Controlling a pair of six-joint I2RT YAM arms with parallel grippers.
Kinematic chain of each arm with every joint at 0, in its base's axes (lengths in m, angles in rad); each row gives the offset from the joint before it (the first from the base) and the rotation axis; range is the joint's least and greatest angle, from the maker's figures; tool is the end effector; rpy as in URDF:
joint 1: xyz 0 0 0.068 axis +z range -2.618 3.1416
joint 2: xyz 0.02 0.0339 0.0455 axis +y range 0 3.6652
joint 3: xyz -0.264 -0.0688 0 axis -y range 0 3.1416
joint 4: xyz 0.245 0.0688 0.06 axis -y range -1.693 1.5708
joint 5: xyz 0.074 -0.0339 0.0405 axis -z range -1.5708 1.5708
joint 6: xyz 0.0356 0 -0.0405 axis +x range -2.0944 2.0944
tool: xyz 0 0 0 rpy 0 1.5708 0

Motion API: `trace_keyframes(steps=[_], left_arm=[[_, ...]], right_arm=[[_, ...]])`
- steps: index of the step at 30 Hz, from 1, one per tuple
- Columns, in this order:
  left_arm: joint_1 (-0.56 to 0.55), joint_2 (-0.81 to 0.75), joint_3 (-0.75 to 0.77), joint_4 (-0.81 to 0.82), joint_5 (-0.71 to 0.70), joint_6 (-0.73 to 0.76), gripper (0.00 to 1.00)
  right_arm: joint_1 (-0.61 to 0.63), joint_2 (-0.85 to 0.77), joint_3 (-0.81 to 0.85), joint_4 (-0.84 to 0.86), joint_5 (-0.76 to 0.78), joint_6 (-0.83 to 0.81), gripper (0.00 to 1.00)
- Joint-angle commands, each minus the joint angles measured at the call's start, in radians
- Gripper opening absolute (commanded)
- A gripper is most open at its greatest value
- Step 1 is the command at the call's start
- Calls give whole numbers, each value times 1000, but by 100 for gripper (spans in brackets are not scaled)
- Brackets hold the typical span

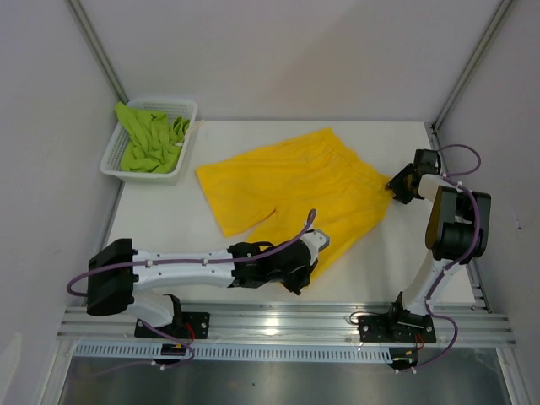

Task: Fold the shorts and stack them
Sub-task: Fold the shorts

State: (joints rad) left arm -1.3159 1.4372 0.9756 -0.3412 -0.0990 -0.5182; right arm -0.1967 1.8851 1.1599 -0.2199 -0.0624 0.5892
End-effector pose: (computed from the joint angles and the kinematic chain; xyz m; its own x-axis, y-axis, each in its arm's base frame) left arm 0.0808 -0.2961 0.2410 -0.6259 0.4475 -0.6387 0.7317 0.6205 -0.2823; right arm 0.3818 -0.0738 0.1582 -0.5724 0.6796 -0.4588 0.5741 0.7317 0.3675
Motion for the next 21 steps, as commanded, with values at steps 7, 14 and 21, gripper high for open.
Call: trace_keyframes(steps=[7, 14, 21], left_arm=[[1, -64, -21, 1, 24, -23, 0], [1, -84, -35, 16, 50, -32, 0], [-49, -67, -23, 44, 81, -62, 0]], right_arm=[[9, 63, 35, 56, 7, -20, 34], [23, 42, 61, 15, 27, -26, 0], [16, -90, 113, -246, 242, -60, 0]])
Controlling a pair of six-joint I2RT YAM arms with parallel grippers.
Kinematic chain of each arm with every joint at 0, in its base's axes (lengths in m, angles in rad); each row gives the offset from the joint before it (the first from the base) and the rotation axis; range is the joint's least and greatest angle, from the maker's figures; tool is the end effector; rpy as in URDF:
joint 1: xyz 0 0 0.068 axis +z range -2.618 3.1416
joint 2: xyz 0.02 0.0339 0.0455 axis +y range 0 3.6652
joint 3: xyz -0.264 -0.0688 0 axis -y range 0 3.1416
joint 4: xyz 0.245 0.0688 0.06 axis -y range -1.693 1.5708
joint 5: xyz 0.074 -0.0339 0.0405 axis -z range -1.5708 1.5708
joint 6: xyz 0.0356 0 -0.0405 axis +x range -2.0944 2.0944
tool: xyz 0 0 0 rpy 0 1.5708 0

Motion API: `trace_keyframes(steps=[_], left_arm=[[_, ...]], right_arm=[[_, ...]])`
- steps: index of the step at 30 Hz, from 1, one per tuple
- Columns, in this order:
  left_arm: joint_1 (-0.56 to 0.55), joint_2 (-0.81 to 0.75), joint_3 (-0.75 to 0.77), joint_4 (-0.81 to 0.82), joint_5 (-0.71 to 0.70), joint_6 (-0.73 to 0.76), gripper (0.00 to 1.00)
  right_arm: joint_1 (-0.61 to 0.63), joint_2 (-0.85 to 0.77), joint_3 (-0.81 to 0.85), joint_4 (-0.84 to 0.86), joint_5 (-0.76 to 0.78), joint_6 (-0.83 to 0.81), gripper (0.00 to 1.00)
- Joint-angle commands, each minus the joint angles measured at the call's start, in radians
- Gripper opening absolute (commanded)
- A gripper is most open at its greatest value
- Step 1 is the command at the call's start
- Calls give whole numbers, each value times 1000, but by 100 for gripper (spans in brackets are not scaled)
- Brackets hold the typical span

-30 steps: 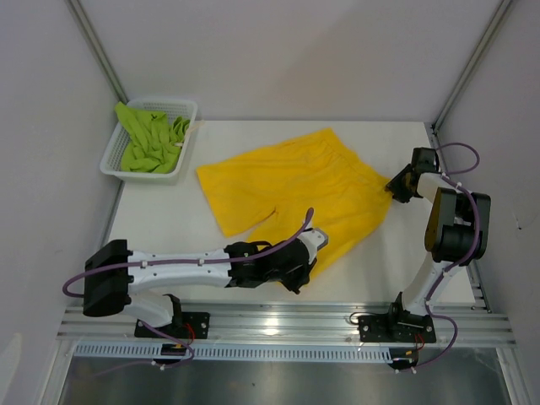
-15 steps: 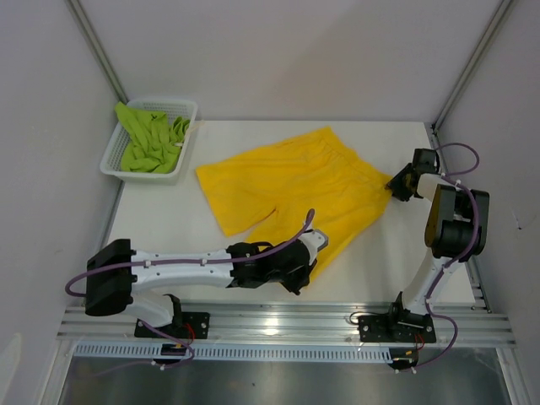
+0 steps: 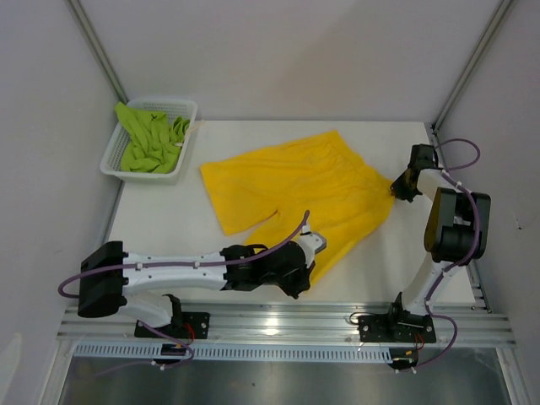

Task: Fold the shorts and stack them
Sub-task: Fold the shorts

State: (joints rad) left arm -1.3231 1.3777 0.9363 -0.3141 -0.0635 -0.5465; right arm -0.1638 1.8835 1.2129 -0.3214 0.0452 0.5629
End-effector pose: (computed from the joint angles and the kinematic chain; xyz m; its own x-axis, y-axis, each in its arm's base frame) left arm 0.0748 -0.2866 0.2471 -0.6406 0.4175 -0.6445 0.7296 0.5928 -0.3411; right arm 0.3849 -0.0652 0.1677 -0.5985 0.6393 -0.4828 0.5991 0.7573 0.2599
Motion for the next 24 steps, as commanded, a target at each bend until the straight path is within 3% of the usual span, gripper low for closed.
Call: trace_keyframes(steps=[1, 8, 15, 19, 24], left_arm=[[-57, 6, 56, 9, 42, -36, 0], [-220, 107, 226, 29, 99, -78, 0], [-251, 38, 328, -58, 76, -93, 0], [-180, -57, 335, -164, -4, -84, 0], [34, -250, 248, -209, 25, -60, 0]], right_arm=[[-23, -99, 68, -169, 131, -35, 0], [-33, -262, 54, -304, 179, -90, 0], [-37, -395, 115, -404, 226, -116, 0], [-46, -425, 145, -409, 174, -106, 0], [-46, -403, 207, -410, 85, -95, 0]])
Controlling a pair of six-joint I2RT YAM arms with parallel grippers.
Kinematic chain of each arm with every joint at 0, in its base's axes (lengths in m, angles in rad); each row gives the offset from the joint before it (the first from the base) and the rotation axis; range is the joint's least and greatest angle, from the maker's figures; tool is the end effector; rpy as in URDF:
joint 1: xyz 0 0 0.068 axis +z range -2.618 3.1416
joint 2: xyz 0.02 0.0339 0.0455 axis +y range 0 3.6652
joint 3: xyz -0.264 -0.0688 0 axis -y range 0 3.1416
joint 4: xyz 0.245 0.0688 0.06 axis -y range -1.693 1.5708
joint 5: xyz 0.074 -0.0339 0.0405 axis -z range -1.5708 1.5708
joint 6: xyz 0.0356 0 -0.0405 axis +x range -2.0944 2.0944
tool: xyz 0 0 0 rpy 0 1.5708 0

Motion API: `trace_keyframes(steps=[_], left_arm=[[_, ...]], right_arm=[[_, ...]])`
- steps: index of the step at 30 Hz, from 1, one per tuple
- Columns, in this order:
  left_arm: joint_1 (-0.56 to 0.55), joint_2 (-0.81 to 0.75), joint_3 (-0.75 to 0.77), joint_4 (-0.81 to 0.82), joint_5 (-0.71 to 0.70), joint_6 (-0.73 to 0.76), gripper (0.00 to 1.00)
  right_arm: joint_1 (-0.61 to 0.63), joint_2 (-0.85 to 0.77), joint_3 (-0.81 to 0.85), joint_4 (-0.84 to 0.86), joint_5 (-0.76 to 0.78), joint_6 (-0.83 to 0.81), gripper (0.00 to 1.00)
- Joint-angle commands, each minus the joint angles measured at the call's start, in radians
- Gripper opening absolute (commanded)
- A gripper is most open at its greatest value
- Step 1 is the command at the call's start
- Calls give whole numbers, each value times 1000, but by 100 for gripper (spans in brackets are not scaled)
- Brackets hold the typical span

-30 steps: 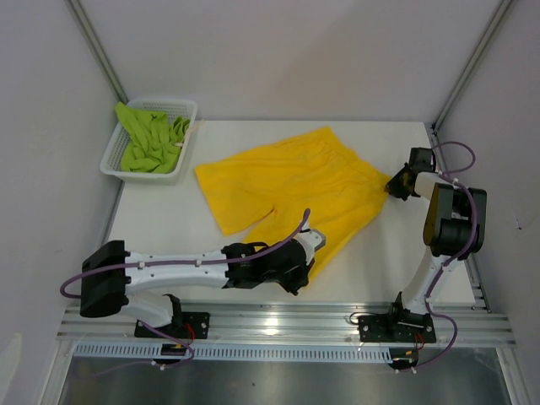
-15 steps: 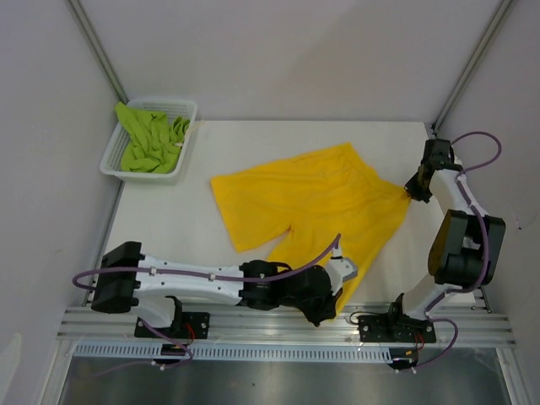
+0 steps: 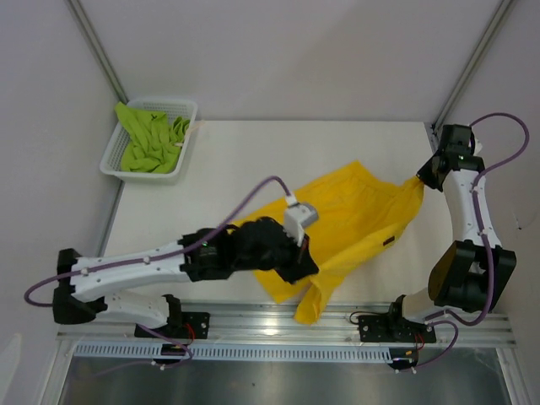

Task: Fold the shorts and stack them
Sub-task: Fold the shorts

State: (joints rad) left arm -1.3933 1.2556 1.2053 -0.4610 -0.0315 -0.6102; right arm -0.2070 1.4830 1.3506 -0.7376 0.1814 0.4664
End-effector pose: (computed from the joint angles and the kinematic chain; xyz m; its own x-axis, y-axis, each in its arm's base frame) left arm 0.0508 -0.2768 0.3585 -0.6318 0.2781 -0.7236 0.7528 0.4428 -0.4871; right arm 0.3098 -0.0716 0.3203 -0.5260 0.5624 -0.6380 0.6186 0.7678 0.1668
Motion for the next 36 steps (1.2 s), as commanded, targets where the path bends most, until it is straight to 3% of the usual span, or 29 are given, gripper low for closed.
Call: trace_keyframes(steps=[1, 6, 13, 23, 36], left_arm=[[134, -149, -35, -73, 2, 12, 0], [324, -238, -69, -103, 103, 35, 0], [539, -242, -125, -123, 223, 66, 0], [809, -226, -277, -16, 357, 81, 0], [950, -182, -185, -50, 433, 135, 0]], right_arm=[[-2, 2, 99, 4, -63, 6, 0], [12, 84, 211, -5, -143, 26, 0], [89, 198, 367, -14, -169, 78, 0], [159, 398, 502, 49, -188, 113, 0], [193, 482, 591, 224, -278, 213, 0]])
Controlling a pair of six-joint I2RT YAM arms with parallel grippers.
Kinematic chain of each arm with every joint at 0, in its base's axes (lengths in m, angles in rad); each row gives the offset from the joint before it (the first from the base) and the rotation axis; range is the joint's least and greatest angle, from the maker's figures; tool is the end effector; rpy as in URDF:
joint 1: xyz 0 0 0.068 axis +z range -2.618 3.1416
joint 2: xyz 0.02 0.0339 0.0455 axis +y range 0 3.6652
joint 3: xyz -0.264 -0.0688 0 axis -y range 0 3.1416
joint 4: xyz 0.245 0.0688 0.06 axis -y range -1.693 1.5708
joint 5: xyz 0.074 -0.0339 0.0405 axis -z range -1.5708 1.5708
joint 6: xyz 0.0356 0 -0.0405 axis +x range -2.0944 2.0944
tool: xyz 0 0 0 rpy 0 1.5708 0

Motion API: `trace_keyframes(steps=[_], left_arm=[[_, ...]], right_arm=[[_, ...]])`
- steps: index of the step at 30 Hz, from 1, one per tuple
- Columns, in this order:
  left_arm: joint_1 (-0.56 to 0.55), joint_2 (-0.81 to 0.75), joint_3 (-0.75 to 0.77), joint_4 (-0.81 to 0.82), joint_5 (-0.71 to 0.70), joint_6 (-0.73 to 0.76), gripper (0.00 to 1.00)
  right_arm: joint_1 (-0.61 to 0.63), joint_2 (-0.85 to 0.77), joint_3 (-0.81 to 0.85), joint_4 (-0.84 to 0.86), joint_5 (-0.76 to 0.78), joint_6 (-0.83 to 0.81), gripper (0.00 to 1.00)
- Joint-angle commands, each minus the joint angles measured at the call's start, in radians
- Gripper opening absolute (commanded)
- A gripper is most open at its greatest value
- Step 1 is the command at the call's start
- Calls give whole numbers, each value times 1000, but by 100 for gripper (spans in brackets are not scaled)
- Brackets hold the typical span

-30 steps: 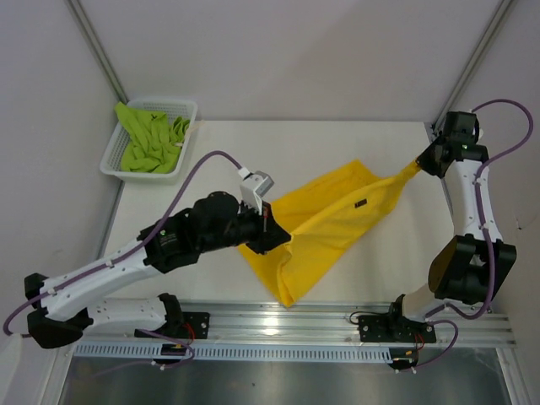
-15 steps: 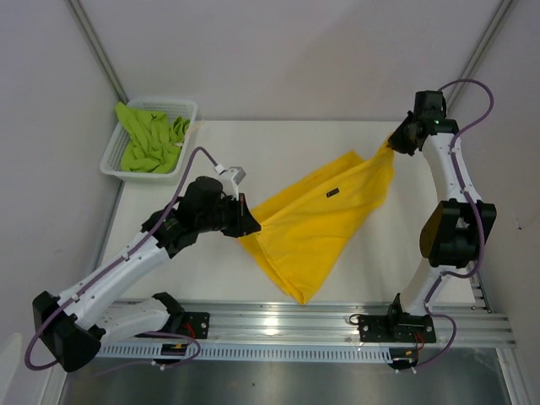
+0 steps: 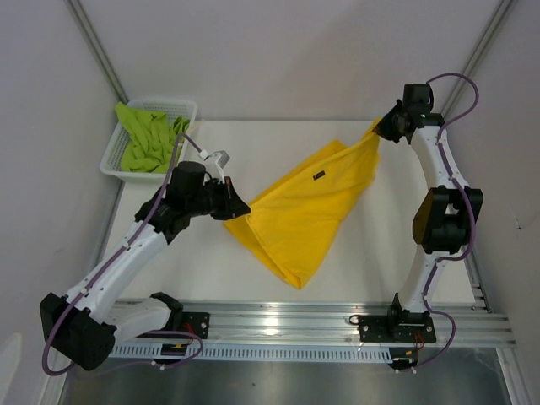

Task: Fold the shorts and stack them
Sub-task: Fold the shorts

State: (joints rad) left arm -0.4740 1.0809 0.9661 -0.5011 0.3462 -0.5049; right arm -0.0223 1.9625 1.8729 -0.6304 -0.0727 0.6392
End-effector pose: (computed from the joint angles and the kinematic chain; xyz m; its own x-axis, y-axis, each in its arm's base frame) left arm 0.2025 -0.1175 0.3159 -0.7768 -0.1129 -0.6196 0.3428 0.7494 -0.5664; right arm 0.4524 -0.0075 0.3231 -0.5484 0.6074 -0.5748 0.3673 0.7925 0.4869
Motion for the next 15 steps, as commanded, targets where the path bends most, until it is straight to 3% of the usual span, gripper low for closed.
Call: trace_keyframes(steps=[1, 9, 11, 15], left_arm=[[44, -10, 52, -13, 68, 28, 0], [57, -44, 68, -7, 163, 0, 0], [38, -64, 53, 27, 206, -26, 0], [-55, -88, 49, 38, 159, -58, 0]], right_arm=[[10, 3, 77, 115, -25, 43, 0], [-2, -30, 72, 139, -58, 73, 0], [-13, -68, 36, 162, -68, 74, 0], [-53, -155, -111, 190, -114, 71, 0]])
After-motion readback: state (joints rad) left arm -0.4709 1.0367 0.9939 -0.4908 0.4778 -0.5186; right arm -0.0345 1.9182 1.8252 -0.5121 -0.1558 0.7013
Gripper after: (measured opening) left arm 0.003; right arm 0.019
